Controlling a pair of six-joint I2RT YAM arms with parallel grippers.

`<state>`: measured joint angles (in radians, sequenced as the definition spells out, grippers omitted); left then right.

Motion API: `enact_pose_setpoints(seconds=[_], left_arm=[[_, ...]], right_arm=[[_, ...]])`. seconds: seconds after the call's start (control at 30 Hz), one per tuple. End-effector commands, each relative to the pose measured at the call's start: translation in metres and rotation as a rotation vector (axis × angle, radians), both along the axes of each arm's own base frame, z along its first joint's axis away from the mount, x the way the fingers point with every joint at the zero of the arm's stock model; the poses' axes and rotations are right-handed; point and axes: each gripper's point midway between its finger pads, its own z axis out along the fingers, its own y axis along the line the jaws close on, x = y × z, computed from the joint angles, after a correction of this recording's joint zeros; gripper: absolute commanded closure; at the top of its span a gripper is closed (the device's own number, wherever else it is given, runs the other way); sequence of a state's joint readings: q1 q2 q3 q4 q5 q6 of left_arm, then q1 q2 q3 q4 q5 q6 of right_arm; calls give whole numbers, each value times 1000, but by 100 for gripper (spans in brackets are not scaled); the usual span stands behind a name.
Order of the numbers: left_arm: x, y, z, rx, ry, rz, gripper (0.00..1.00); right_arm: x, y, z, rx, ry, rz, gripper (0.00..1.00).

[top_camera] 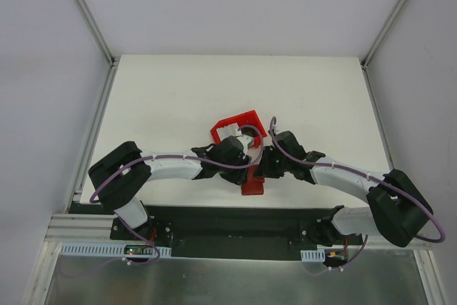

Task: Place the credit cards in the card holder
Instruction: Close the card holder at the center of the board.

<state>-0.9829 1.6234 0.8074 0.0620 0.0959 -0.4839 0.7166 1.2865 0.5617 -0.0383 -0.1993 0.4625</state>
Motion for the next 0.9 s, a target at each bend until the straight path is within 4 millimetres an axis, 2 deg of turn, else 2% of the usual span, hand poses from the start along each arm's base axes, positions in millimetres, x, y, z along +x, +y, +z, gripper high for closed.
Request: enact_pose_setpoints(seconds=[0.0, 0.33, 0.5, 0.7, 0.87], left_arm=[[2, 3, -6, 43, -8, 20, 58], [3, 4, -6, 47, -10, 31, 57], [4, 2, -4, 40, -10, 30, 57], [13, -2, 10, 18, -51, 53, 54], [18, -7, 21, 0, -79, 50, 52]], right_arm=[[5, 3, 6, -9, -16, 30, 83], [0, 0, 0, -20, 5, 21, 82], [6, 4, 12, 13, -36, 16, 81], [14, 0, 26, 13, -93, -16, 80], [11, -10, 24, -15, -96, -35, 80]])
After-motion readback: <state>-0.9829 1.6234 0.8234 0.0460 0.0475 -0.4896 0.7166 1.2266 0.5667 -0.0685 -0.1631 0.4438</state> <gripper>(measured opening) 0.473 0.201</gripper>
